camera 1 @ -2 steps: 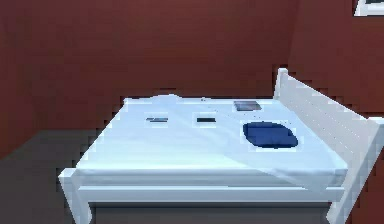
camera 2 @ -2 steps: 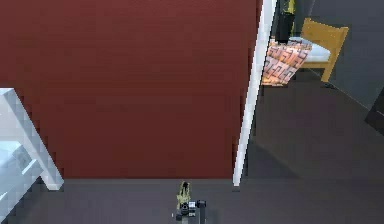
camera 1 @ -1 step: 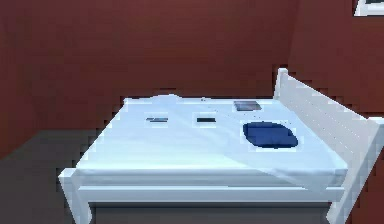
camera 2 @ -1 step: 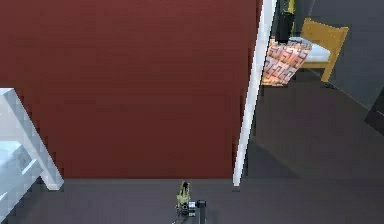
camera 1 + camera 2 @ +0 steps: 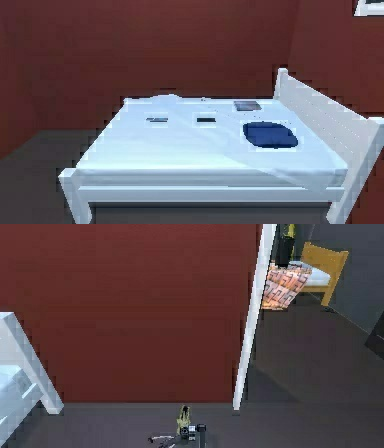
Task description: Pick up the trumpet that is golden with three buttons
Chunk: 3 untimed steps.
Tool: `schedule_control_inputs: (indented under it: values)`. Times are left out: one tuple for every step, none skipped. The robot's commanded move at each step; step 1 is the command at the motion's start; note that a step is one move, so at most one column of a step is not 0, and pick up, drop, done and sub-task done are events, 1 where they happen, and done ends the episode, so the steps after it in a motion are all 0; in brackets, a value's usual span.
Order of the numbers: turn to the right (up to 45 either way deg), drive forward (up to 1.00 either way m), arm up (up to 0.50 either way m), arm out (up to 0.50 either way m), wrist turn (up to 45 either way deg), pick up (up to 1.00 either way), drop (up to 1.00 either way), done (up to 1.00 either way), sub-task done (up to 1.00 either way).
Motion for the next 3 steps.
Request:
schedule_control_inputs:
  values:
    - [0.0,0.00,0.00,0.00,45.0,0.00,0.00,0.00,0.00]
    - [0.0,0.00,0.00,0.00,42.0,0.00,0.00,0.00,0.00]
    - [0.0,0.00,-0.30,0.00,0.0,0.00,0.00,0.00,0.00]
